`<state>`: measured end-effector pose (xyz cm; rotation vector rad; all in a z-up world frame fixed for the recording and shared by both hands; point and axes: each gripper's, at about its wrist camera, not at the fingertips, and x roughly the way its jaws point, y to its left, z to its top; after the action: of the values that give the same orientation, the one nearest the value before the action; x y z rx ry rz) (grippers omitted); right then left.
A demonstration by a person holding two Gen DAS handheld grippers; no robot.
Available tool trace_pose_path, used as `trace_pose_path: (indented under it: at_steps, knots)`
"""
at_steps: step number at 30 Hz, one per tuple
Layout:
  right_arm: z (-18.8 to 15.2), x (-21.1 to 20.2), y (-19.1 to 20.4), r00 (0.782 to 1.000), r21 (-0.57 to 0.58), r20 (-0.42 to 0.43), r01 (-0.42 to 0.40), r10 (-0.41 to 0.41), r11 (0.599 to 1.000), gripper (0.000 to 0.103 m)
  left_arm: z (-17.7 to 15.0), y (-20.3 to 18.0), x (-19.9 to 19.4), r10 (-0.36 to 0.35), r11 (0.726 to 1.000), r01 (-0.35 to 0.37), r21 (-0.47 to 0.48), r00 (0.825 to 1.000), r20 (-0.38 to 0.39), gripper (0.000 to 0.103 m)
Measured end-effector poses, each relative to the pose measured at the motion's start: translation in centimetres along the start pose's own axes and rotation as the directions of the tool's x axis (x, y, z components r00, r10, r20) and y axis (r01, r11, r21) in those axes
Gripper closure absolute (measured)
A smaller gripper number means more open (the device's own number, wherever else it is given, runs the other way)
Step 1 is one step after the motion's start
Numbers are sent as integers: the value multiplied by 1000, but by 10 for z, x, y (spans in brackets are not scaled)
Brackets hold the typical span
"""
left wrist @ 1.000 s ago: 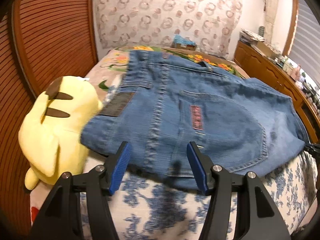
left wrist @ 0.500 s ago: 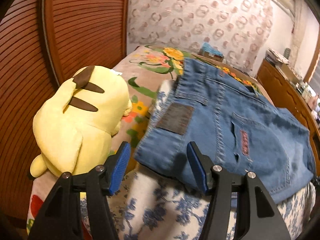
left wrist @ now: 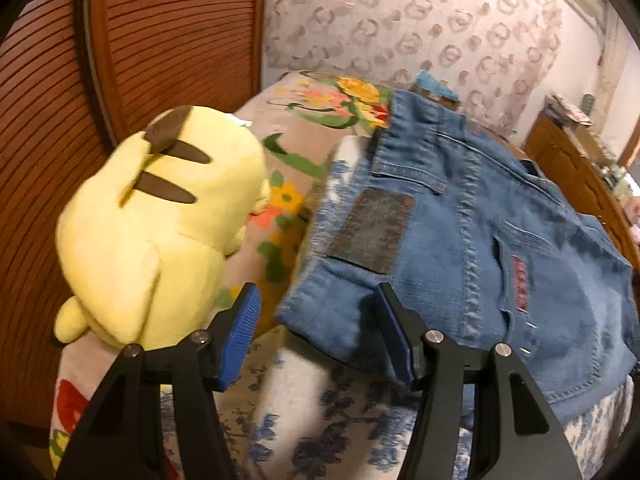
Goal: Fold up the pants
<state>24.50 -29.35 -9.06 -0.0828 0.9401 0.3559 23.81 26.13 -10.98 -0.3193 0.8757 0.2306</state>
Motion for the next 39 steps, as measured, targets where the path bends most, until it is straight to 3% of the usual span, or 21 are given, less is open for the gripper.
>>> trace_pose_path:
  at_steps: [4, 5, 9, 15, 22, 27, 39]
  knots:
    - [1, 0, -3, 1000, 16, -1, -22, 22, 1000, 86, -2, -7, -4, -11, 1000, 10, 19, 1000, 18, 68]
    - [1, 0, -3, 1000, 14, -1, -24, 24, 1000, 87, -3, -8, -7, -13, 1000, 13, 15, 1000, 27, 79]
    - [3, -1, -3, 1000, 9, 5, -26, 26, 1000, 88, -1, -10, -18, -7, 1000, 5, 29, 998, 62, 91]
    - [12, -15, -6, 998, -2, 63, -15, 15, 1000, 89, 4, -18, -53, -55, 997, 46, 65, 988, 146, 94]
    - [30, -47, -7, 986, -34, 161, 40, -34, 999, 90, 2, -32, -104, -88, 993, 64, 96, 958, 274, 96]
    - [35, -70, -17, 977, -38, 205, 73, -64, 997, 90, -19, -34, -128, -124, 988, 92, 122, 949, 290, 95]
    - [-27, -121, -17, 961, -51, 265, 90, -74, 995, 90, -93, -17, -153, -141, 986, 108, 125, 943, 300, 95]
